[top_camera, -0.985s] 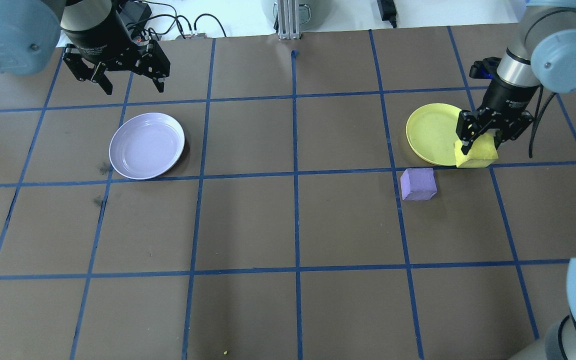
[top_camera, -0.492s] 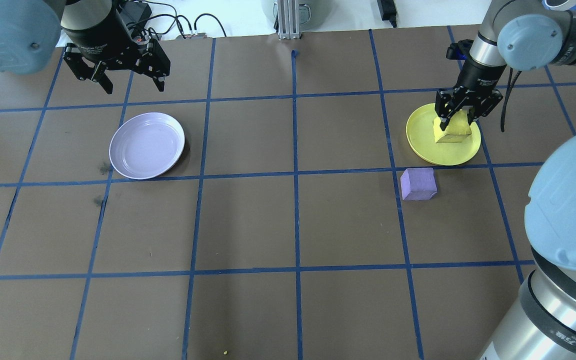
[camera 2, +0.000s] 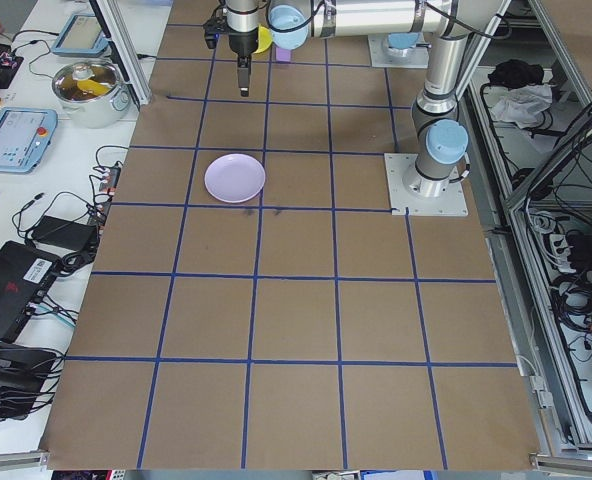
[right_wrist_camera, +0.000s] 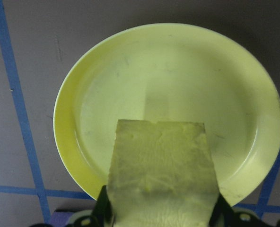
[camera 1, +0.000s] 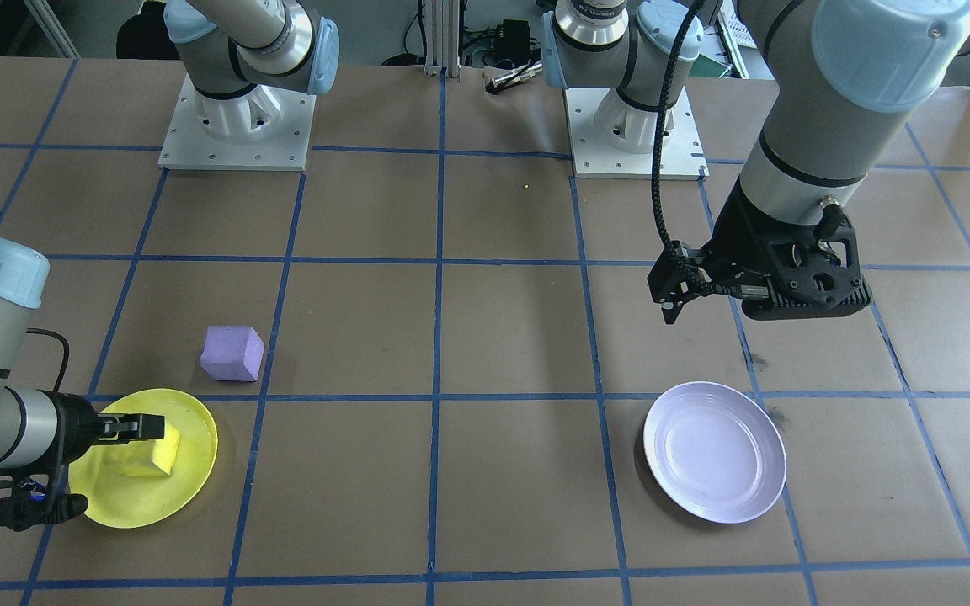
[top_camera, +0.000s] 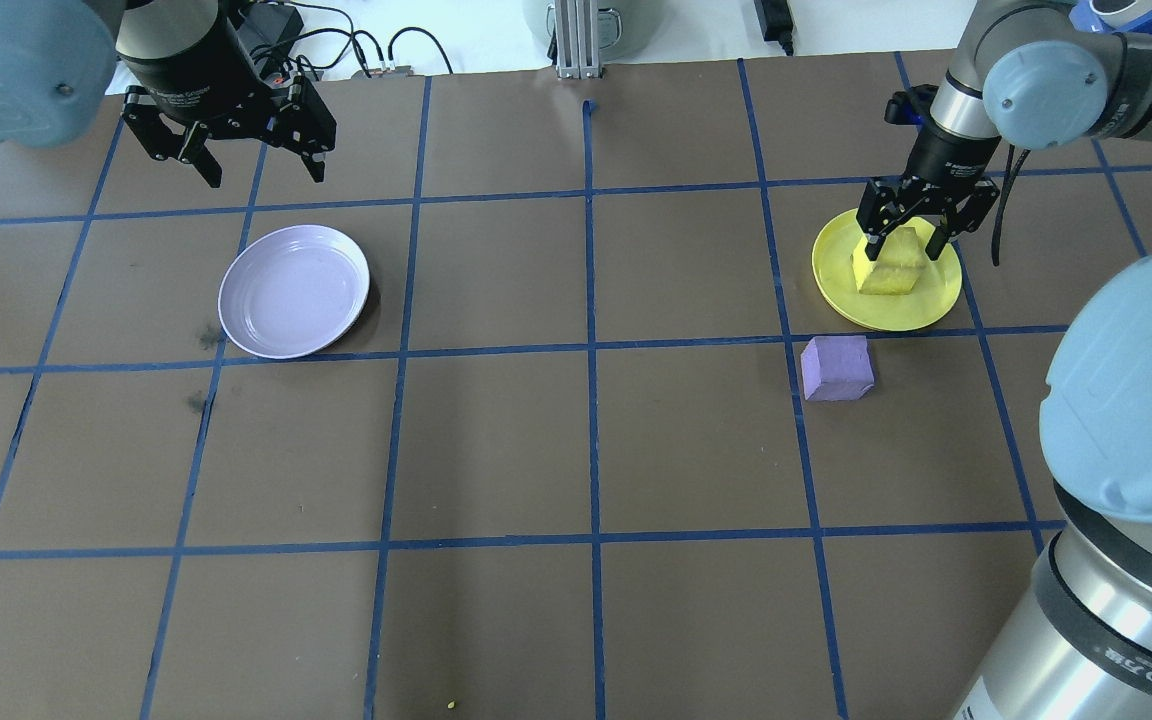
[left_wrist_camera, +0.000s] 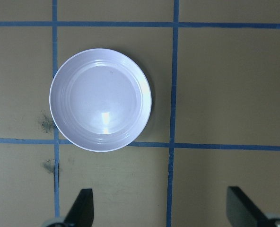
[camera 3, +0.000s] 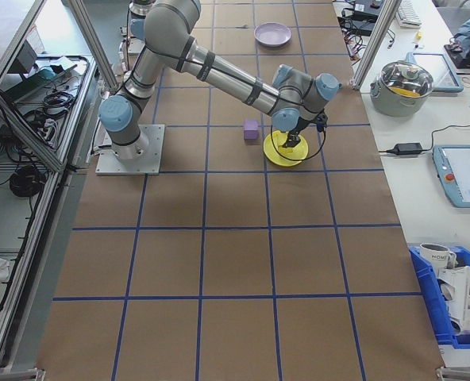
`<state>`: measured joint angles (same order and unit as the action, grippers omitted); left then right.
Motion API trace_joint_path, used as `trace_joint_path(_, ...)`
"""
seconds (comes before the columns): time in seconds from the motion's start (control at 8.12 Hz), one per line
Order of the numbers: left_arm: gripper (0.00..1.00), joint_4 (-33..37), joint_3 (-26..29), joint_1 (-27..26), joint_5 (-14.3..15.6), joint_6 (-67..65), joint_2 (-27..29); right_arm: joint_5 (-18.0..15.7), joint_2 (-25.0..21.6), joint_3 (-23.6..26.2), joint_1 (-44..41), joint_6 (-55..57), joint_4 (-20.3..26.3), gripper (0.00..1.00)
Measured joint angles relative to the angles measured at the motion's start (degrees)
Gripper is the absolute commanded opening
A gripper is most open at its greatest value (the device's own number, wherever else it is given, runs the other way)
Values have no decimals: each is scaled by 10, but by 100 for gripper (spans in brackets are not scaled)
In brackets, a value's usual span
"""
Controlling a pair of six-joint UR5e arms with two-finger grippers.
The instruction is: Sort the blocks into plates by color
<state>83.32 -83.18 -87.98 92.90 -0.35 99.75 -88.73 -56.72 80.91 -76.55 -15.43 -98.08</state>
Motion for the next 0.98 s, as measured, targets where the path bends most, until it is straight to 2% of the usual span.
trace_joint_path(0.25,100,0,0,1,0,0,0,-2,-11,0,-2,0,3,100)
trace_joint_path(0.62,100,0,-2,1,0,0,-1,-2,-51,10,-48,25,39,100)
trace_joint_path(0.86,100,0,-4,1,0,0,0,-6,-77,66,-72,28,38,99)
trace_joint_path(0.98,100,0,-4,1,1,0,-1,-7,-89,105,-75,22,13,99)
